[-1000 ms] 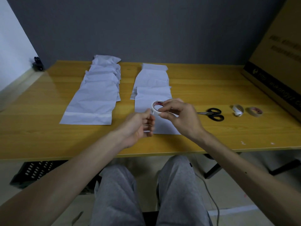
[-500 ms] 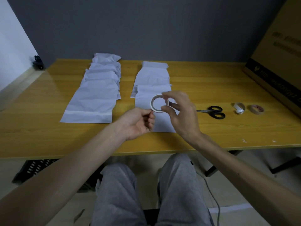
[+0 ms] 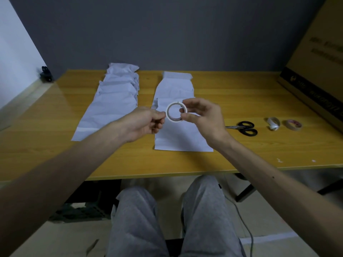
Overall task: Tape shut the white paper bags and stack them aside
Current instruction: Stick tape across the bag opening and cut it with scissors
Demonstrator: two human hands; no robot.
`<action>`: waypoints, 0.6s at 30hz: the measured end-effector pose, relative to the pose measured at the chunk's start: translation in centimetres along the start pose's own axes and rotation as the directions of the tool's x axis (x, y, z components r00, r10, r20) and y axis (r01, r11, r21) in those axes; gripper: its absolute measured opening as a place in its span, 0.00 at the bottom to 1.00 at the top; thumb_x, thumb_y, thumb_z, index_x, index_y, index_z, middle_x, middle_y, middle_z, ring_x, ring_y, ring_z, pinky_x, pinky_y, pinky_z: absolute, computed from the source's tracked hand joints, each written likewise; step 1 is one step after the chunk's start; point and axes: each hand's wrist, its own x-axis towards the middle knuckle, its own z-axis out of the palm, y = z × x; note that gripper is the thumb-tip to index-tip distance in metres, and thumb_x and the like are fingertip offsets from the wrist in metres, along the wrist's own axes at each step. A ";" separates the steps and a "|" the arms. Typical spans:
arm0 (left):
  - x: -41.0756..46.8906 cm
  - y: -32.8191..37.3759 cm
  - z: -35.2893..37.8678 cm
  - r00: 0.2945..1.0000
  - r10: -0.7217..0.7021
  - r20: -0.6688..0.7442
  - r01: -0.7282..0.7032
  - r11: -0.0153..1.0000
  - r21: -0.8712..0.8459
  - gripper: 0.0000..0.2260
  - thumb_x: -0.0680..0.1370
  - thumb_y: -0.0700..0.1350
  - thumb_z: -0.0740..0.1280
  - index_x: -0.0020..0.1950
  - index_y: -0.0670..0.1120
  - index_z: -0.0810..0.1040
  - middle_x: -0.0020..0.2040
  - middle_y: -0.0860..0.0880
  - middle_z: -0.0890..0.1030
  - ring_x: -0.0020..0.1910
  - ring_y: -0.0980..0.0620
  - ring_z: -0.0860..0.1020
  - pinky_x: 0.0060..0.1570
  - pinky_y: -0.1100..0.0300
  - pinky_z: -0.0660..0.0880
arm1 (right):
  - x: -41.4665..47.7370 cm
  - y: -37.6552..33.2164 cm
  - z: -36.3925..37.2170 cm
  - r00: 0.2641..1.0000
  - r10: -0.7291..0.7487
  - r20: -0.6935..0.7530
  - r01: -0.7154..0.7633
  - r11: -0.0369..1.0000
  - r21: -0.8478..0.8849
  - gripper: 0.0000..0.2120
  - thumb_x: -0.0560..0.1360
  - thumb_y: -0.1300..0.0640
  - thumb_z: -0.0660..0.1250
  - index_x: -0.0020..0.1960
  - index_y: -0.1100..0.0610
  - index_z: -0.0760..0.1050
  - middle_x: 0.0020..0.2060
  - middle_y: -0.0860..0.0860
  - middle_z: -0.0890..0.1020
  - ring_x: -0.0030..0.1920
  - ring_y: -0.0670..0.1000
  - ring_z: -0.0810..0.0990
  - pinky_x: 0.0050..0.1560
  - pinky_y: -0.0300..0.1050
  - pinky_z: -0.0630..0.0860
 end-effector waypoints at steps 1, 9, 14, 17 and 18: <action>0.0 -0.2 0.1 1.000 0.020 -0.018 -0.019 0.998 0.060 0.07 0.80 0.39 0.64 0.42 0.41 0.76 0.33 0.48 0.75 0.31 0.54 0.72 0.36 0.61 0.71 | -0.1 0.1 0.0 1.000 0.005 0.009 -0.005 1.000 -0.012 0.15 0.67 0.71 0.74 0.50 0.58 0.80 0.47 0.53 0.84 0.48 0.52 0.84 0.50 0.43 0.80; 0.0 -1.9 -0.4 0.997 0.031 -0.067 0.000 0.909 0.417 0.13 0.80 0.39 0.62 0.35 0.43 0.73 0.30 0.47 0.71 0.31 0.53 0.68 0.33 0.62 0.68 | -0.5 1.5 0.2 0.968 -0.153 0.197 0.214 0.914 -0.344 0.14 0.69 0.73 0.71 0.52 0.61 0.82 0.48 0.51 0.82 0.46 0.45 0.81 0.48 0.33 0.77; 0.2 -2.2 -0.6 0.992 0.051 -0.117 0.009 0.886 0.464 0.14 0.80 0.39 0.62 0.34 0.44 0.72 0.32 0.48 0.72 0.32 0.53 0.69 0.36 0.61 0.68 | 0.2 1.1 -0.1 0.902 -0.262 0.344 0.410 0.771 -0.488 0.15 0.69 0.74 0.70 0.53 0.63 0.82 0.49 0.53 0.82 0.45 0.45 0.78 0.45 0.27 0.73; 0.4 -2.2 -0.7 0.990 0.069 -0.123 0.002 0.864 0.504 0.13 0.80 0.40 0.62 0.35 0.43 0.72 0.33 0.47 0.72 0.33 0.53 0.69 0.37 0.61 0.68 | 0.5 1.0 -0.2 0.874 -0.280 0.397 0.468 0.701 -0.538 0.16 0.70 0.75 0.68 0.53 0.62 0.82 0.50 0.55 0.82 0.45 0.45 0.77 0.46 0.25 0.72; 0.5 -2.2 -0.7 0.990 0.066 -0.123 0.007 0.860 0.510 0.13 0.80 0.40 0.63 0.35 0.43 0.72 0.33 0.47 0.72 0.33 0.53 0.69 0.36 0.61 0.68 | 0.6 1.0 -0.2 0.867 -0.281 0.412 0.482 0.683 -0.549 0.16 0.70 0.76 0.68 0.53 0.62 0.82 0.50 0.55 0.82 0.45 0.44 0.76 0.46 0.24 0.71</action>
